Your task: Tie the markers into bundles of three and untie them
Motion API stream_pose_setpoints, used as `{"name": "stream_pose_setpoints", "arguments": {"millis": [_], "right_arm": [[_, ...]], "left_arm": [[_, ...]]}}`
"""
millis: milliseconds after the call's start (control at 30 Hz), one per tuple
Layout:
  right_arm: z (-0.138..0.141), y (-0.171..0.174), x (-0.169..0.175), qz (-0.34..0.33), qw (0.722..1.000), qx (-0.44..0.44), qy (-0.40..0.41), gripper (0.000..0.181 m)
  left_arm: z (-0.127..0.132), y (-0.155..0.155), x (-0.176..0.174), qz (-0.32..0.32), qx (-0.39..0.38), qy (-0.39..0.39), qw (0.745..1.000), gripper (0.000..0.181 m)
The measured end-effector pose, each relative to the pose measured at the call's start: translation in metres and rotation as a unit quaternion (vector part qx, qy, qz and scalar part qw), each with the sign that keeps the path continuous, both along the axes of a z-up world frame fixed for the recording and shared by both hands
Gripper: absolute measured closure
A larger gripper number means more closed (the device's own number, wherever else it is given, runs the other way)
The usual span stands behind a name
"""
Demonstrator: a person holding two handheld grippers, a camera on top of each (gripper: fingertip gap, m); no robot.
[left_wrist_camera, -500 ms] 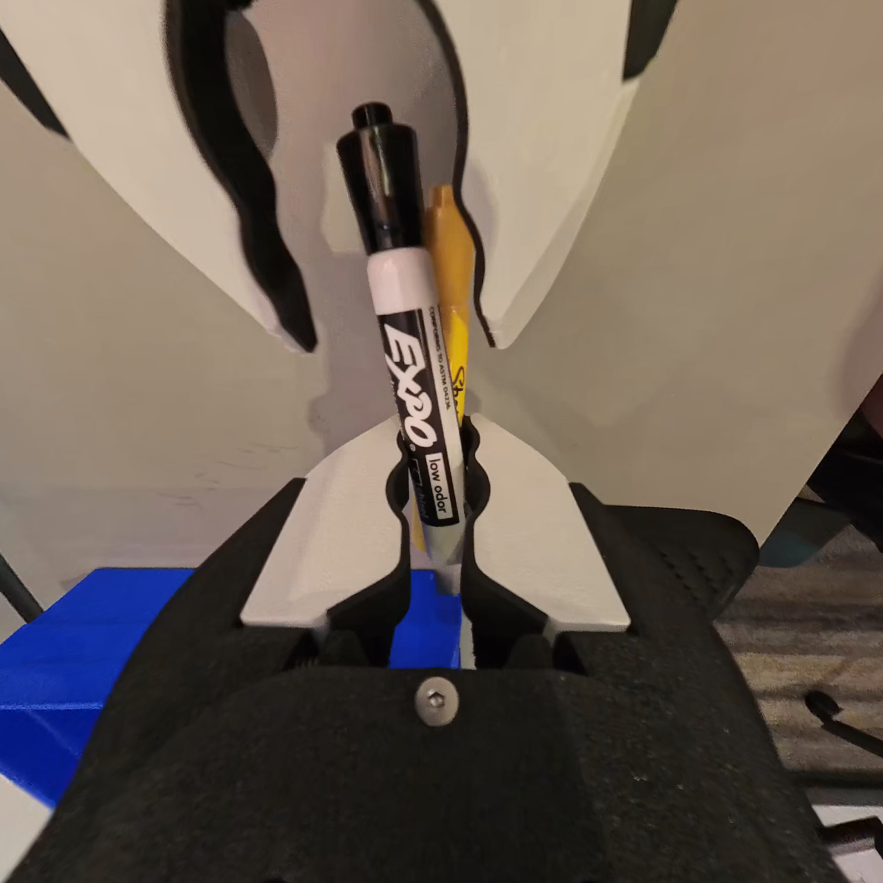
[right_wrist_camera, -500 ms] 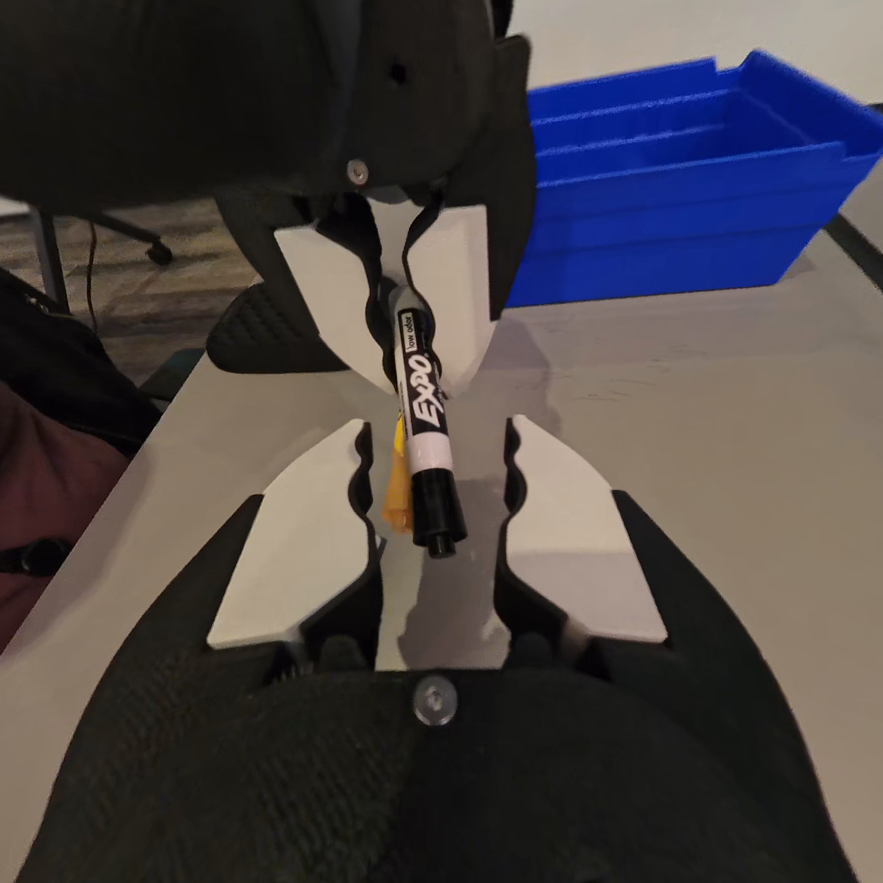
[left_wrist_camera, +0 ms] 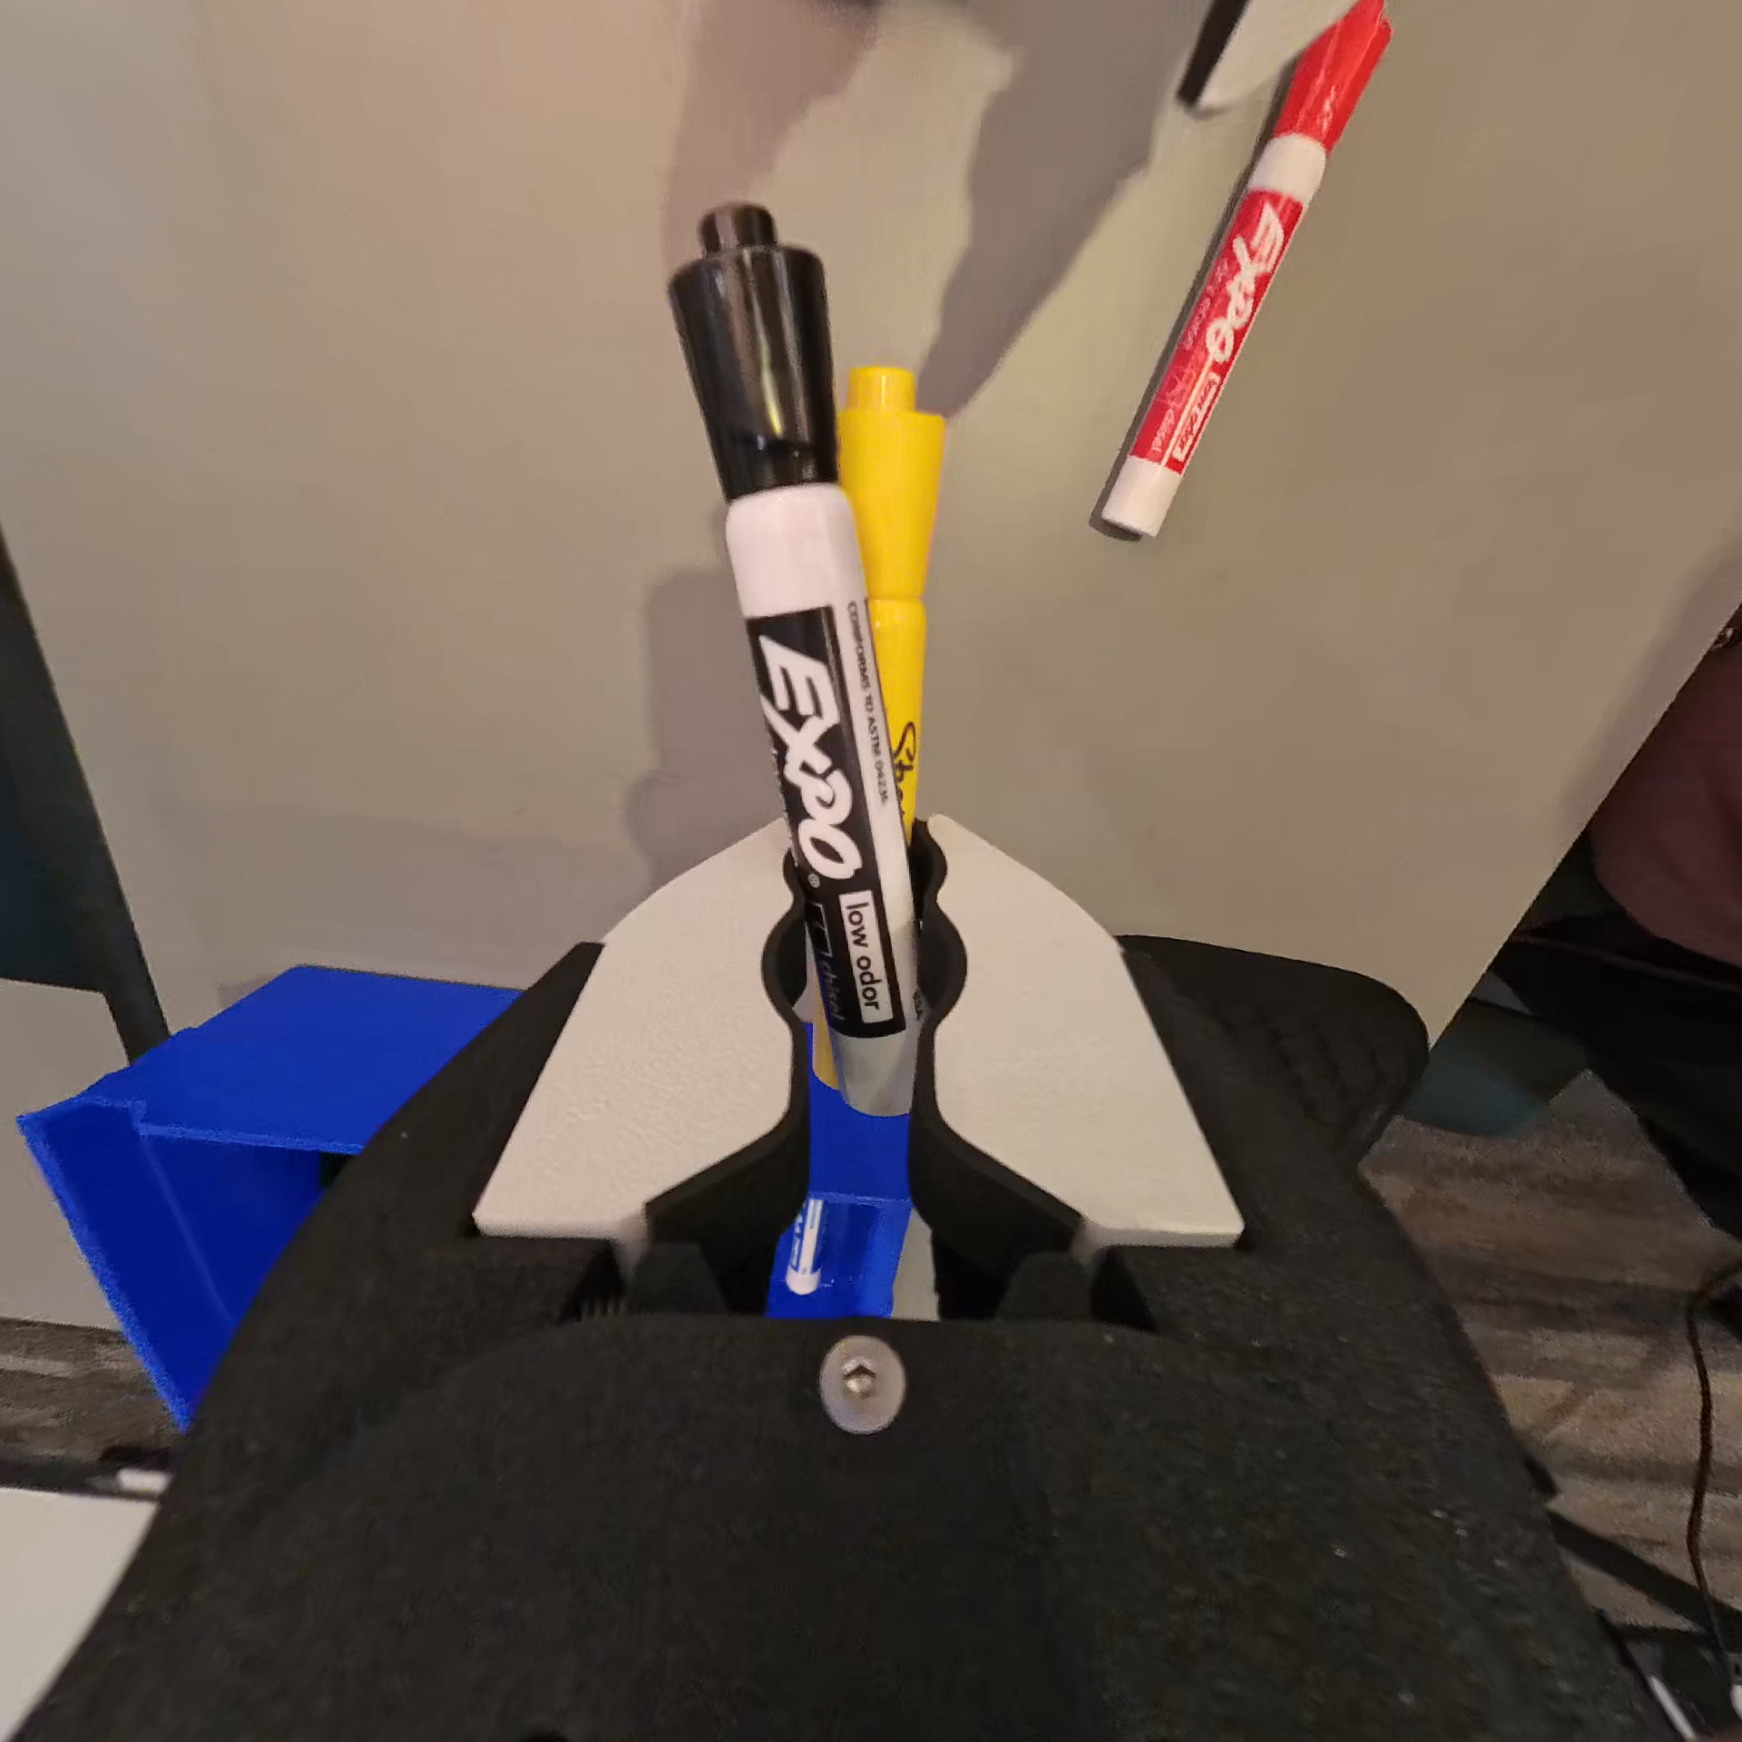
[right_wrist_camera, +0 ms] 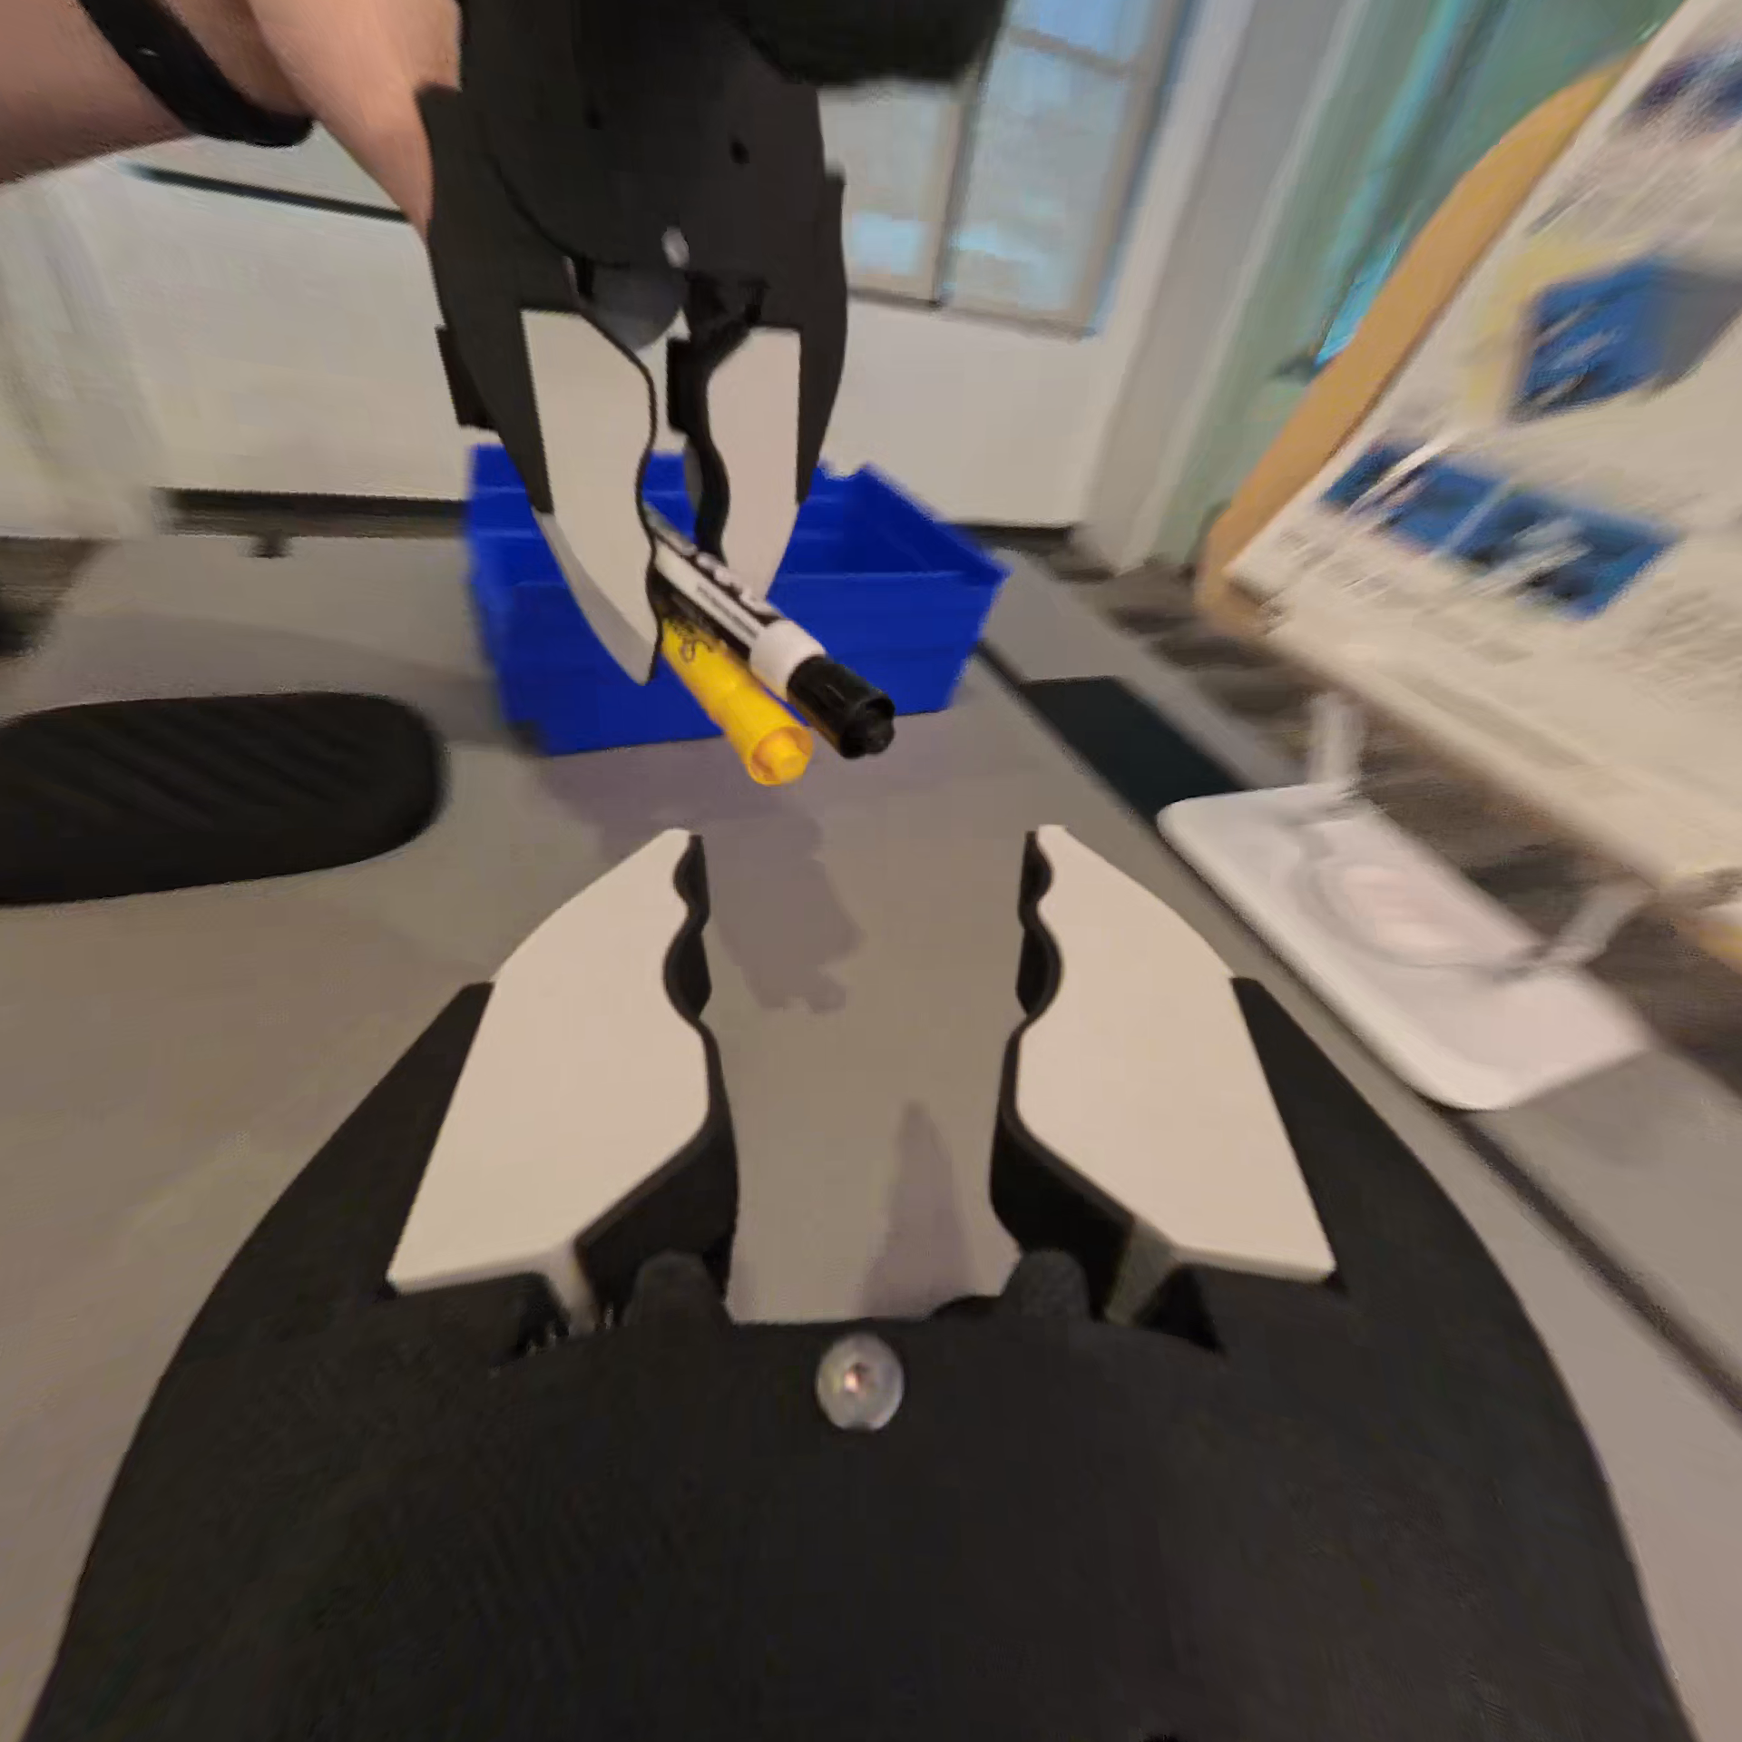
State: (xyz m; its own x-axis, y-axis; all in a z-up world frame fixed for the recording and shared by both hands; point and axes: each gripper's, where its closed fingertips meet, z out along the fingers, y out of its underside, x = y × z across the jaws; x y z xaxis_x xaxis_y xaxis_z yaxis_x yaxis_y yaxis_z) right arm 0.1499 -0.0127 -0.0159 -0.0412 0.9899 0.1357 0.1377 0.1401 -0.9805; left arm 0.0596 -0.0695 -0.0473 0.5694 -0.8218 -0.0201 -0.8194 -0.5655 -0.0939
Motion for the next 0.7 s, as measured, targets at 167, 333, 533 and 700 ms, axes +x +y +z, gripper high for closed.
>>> {"name": "stream_pose_setpoints", "arguments": {"millis": [167, 333, 533, 700], "right_arm": [[0.034, -0.026, 0.011, -0.092, 0.982, -0.095, 0.138, 0.138], [0.040, -0.029, -0.007, -0.029, 0.884, -0.400, 0.241, 0.118], [0.053, -0.011, -0.028, -0.007, 0.801, -0.460, 0.383, 0.108], [0.073, -0.008, -0.031, 0.061, 0.751, -0.453, 0.476, 0.121]], "left_arm": [[0.015, 0.017, 0.005, 0.025, 0.026, -0.021, 0.999, 0.161], [0.034, 0.029, 0.016, 0.032, 0.044, -0.038, 0.998, 0.162], [0.058, 0.032, 0.033, 0.023, 0.050, -0.052, 0.997, 0.162], [0.065, 0.025, 0.045, 0.020, 0.035, -0.077, 0.996, 0.162]]}}
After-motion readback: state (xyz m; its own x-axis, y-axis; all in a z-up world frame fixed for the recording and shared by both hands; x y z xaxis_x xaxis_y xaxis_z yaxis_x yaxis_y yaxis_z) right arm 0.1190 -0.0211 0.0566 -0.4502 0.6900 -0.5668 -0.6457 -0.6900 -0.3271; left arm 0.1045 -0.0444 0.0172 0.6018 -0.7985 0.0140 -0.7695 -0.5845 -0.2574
